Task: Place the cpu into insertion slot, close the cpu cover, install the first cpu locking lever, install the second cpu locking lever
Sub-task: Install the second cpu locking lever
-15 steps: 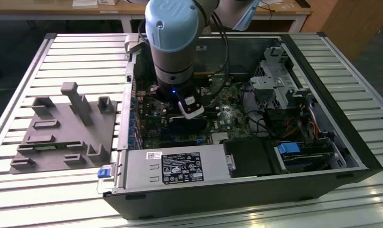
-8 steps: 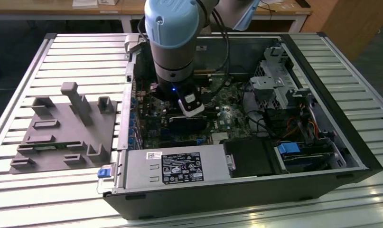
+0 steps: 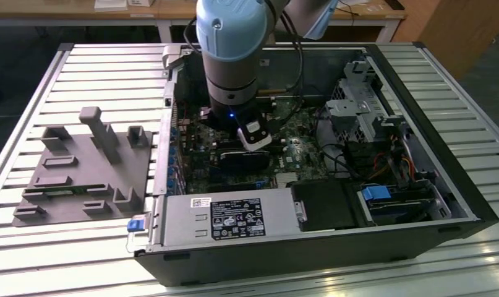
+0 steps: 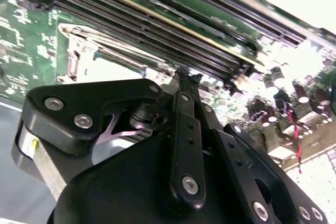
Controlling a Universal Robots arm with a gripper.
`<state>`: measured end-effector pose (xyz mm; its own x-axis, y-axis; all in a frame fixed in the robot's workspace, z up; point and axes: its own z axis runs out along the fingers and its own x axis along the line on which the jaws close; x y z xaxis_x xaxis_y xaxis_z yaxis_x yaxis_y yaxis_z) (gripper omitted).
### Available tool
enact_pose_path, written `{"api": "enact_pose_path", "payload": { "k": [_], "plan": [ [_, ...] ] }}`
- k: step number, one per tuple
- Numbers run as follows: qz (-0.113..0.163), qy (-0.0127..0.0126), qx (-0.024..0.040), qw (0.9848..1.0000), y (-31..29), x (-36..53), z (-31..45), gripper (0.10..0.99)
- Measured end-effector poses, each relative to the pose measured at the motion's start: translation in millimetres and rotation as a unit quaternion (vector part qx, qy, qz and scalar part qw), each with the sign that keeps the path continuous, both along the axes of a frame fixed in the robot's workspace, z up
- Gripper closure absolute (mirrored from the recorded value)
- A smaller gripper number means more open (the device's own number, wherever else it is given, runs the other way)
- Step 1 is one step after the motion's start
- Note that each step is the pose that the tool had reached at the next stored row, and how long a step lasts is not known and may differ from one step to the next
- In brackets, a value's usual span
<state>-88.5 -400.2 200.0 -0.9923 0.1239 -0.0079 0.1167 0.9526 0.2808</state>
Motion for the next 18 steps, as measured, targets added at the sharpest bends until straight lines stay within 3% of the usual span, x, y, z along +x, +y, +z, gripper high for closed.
{"api": "enact_pose_path", "payload": {
  "k": [7,13,18],
  "plan": [
    [0.0,0.0019,-0.0011,1.0,0.1,13.3,0.0,0.98],
    [0.0,0.002,-0.0138,0.9999,3.2,14.0,0.5,0.98],
    [0.0,0.0021,-0.0172,0.9998,3.8,14.7,1.4,0.98]
  ]
}}
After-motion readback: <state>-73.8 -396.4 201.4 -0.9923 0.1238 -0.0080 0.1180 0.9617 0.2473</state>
